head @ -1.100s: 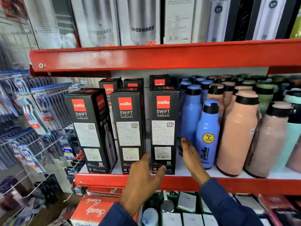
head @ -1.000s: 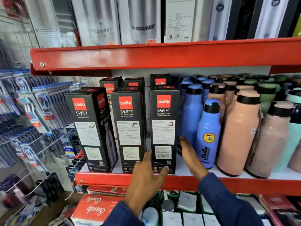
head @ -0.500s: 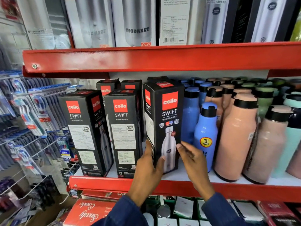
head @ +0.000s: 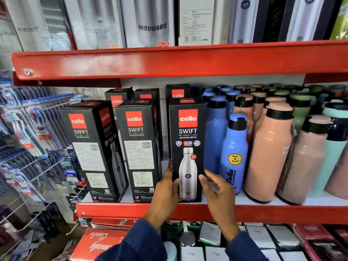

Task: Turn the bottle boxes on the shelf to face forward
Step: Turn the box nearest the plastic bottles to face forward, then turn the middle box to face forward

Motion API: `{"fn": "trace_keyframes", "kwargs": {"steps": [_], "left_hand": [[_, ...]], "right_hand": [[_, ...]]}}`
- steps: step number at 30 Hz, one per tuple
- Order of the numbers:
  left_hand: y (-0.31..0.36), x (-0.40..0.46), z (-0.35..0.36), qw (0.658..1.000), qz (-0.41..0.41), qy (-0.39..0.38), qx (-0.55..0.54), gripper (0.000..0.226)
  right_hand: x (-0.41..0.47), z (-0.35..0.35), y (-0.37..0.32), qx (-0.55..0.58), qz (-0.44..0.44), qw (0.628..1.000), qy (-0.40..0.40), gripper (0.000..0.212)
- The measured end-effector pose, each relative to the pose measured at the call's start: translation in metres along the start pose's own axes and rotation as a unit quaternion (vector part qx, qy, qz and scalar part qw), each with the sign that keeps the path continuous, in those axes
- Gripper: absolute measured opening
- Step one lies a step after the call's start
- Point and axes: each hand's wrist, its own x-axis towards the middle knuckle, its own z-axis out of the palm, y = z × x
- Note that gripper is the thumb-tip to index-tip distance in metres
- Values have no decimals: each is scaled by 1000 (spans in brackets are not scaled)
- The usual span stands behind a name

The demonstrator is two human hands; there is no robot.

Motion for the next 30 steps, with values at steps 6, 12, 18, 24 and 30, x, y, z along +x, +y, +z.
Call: {"fn": "trace_keyframes", "kwargs": {"steps": [6, 12, 18, 24, 30], "left_hand": [[8, -20, -17, 1000, 15, 7, 17, 48], [17, -48, -61, 991, 43, 98, 74, 32], [10, -50, -101, 960, -1, 231, 156, 48], [-6, -40, -95, 971, -42, 173, 162, 77], [-24, -29, -89, 984, -57, 159, 61, 84]], "right_hand": [[-9, -3, -10, 50, 9, 996, 68, 31], [-23, 6, -43, 44, -77, 994, 66, 24], [-37, 46, -64, 41, -18, 988, -145, 34], [-33, 81, -67, -38, -23, 986, -161, 47], [-29, 92, -67, -67, -24, 988, -140, 47]]}}
